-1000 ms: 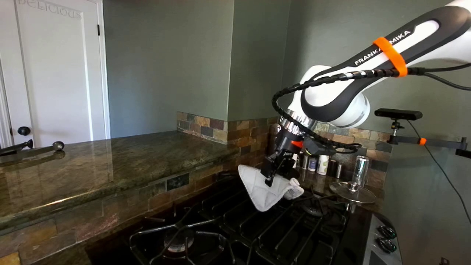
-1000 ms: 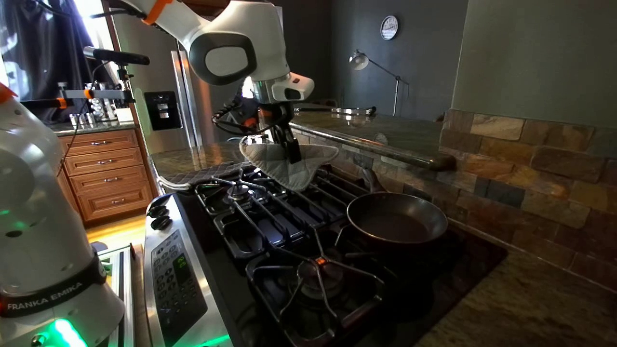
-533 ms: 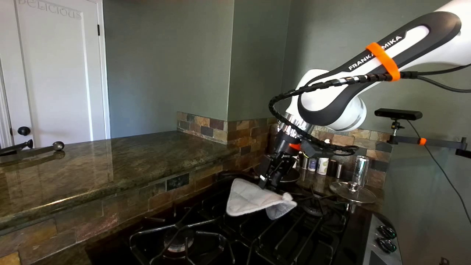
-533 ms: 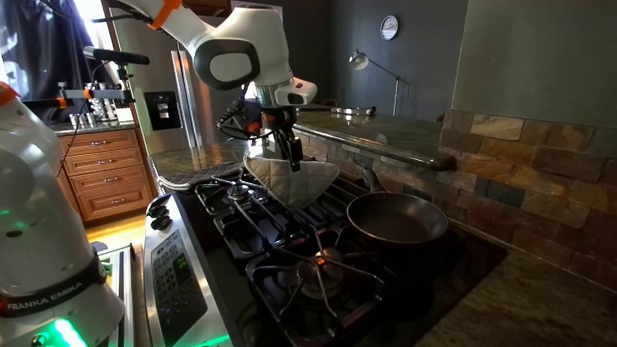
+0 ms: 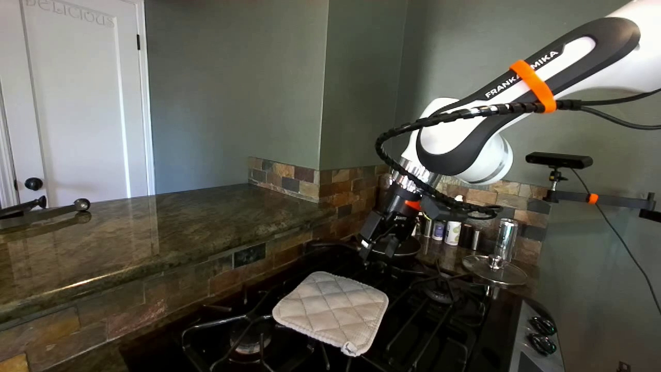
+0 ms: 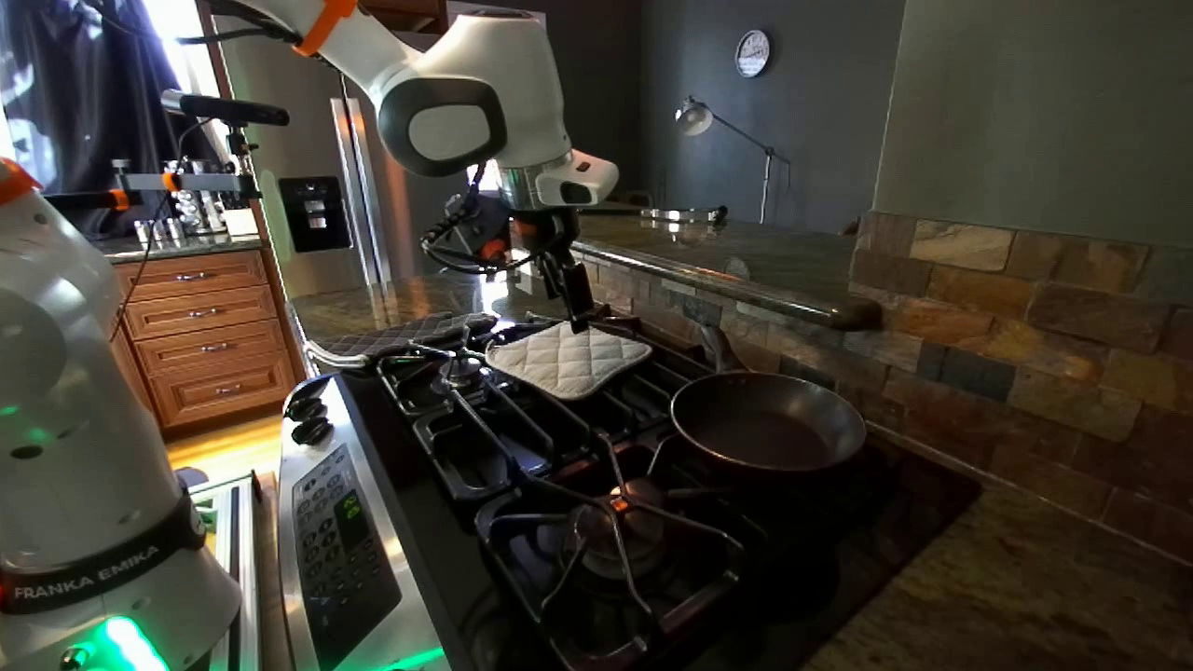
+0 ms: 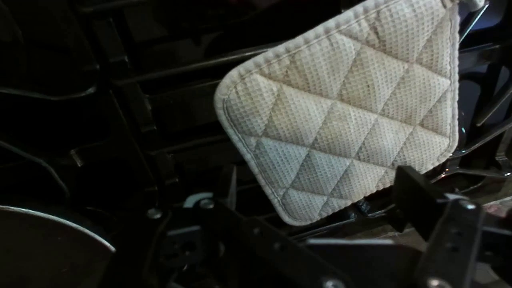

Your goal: Put the white pot holder on the stove then place the pan on top of it.

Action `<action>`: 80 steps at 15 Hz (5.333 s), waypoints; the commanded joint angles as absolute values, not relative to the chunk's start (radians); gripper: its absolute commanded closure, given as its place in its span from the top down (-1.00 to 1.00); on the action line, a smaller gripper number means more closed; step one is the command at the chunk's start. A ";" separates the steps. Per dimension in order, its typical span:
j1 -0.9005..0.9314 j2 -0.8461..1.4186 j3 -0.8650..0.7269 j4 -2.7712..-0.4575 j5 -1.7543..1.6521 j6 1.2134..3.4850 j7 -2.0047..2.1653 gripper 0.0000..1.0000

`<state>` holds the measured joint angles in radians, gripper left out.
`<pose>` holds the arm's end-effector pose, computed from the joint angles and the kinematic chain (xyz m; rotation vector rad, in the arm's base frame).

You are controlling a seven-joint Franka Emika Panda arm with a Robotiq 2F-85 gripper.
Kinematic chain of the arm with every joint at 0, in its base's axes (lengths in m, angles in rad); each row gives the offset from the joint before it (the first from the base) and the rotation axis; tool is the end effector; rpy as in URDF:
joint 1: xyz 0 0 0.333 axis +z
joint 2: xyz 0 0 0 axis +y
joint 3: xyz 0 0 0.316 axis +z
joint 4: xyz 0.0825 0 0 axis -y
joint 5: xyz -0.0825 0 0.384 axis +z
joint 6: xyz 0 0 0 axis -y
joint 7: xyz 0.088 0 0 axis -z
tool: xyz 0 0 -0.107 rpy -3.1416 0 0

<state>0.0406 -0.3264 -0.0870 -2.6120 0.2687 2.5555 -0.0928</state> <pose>0.4334 -0.0234 0.3887 -2.9178 0.2300 -0.4094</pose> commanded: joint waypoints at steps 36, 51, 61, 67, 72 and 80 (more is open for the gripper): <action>-0.065 0.067 -0.091 -2.360 0.441 2.250 -0.411 -0.30; -0.120 0.023 -0.121 -2.347 0.357 2.230 -0.262 -0.96; -0.147 -0.012 -0.145 -2.326 0.222 2.133 -0.140 -0.96; -0.146 -0.015 -0.144 -2.339 0.165 2.146 -0.052 -0.96; -0.148 -0.019 -0.145 -2.345 0.136 2.151 -0.021 -0.31; -0.202 -0.097 -0.207 -2.344 0.191 2.255 -0.016 0.86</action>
<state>-0.1781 -0.0609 -0.1817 -2.3281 0.1688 2.1910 -0.0427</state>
